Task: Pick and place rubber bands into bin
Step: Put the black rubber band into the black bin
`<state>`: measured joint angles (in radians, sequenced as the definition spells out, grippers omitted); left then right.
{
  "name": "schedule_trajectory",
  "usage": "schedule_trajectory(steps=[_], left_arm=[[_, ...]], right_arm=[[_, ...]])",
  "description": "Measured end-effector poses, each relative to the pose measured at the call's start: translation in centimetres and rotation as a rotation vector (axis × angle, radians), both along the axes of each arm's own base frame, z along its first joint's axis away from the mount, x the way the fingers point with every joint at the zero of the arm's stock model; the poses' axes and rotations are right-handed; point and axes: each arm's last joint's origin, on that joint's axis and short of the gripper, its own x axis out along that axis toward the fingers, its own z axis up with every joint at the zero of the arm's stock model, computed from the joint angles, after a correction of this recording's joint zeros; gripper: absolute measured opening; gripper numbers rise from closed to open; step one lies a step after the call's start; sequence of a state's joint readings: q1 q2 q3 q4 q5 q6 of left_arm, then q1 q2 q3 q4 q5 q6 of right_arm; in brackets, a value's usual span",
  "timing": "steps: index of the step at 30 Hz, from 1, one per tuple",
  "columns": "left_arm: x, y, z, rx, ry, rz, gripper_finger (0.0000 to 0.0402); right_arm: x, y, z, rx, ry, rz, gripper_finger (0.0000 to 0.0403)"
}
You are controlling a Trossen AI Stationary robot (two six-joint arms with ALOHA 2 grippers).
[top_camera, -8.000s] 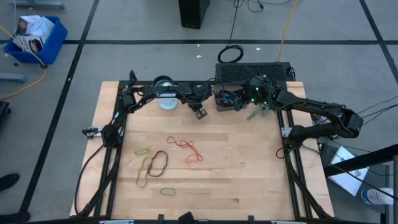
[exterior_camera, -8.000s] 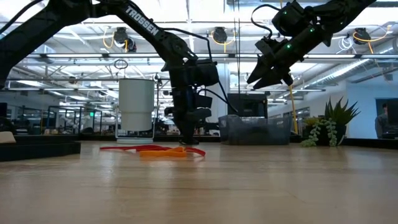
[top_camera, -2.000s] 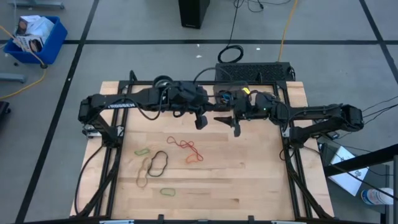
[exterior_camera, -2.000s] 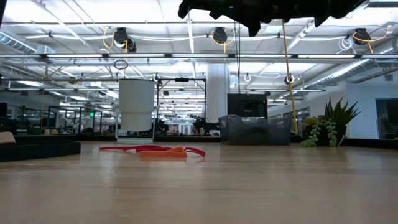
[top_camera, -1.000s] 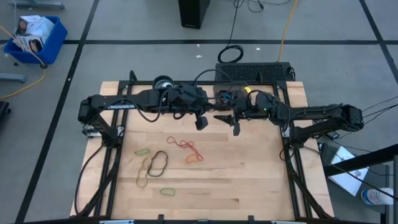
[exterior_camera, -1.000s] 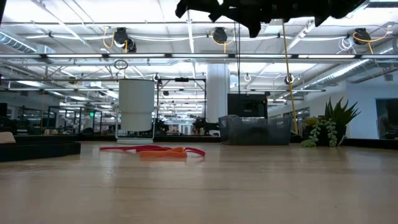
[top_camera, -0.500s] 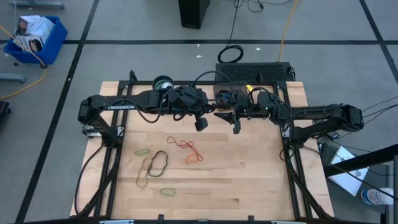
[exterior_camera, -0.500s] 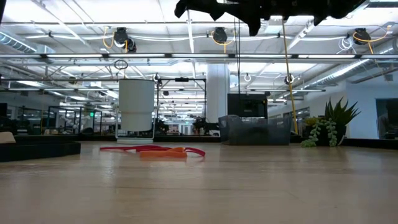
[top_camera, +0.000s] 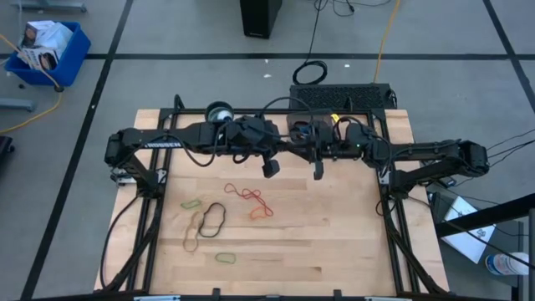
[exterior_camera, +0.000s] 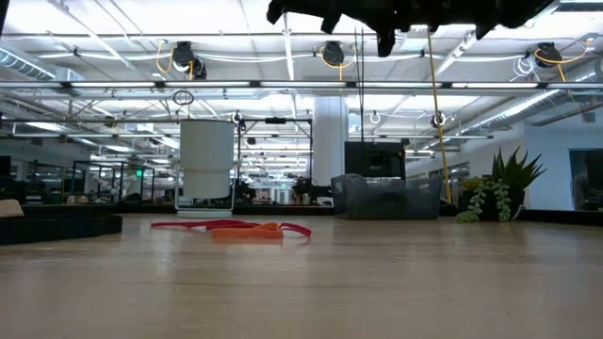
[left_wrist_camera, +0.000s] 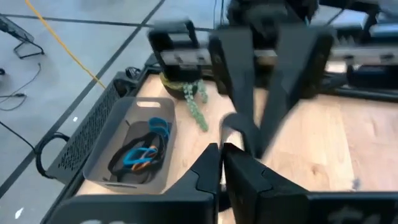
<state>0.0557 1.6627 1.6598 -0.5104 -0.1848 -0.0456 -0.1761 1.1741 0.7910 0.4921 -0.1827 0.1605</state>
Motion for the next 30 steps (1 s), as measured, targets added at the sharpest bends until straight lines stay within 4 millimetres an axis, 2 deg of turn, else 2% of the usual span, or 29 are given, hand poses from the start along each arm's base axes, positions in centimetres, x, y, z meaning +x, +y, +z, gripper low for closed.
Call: schedule_trajectory(steps=[9,15,19,25,30], left_arm=[[0.0,0.0,0.1,0.011,-0.007,-0.004,0.0089],[0.0,0.0,0.0,0.032,0.003,-0.012,0.0156],[-0.7,0.5,-0.2,0.026,0.068,-0.003,0.0188],[-2.2,1.1,-0.6,-0.029,0.186,0.039,0.0204],[-3.2,1.0,-0.1,-0.045,0.201,0.051,0.0201]], right_arm=[[0.0,0.0,-0.2,0.015,0.021,0.001,0.0002],[0.0,0.0,-0.3,0.016,0.028,0.0,0.0001],[-0.3,-0.1,0.1,0.002,0.014,-0.031,0.0001],[-1.5,0.0,1.4,-0.037,-0.034,-0.094,0.0001],[-2.6,-0.9,1.3,-0.099,0.046,-0.337,0.0]])
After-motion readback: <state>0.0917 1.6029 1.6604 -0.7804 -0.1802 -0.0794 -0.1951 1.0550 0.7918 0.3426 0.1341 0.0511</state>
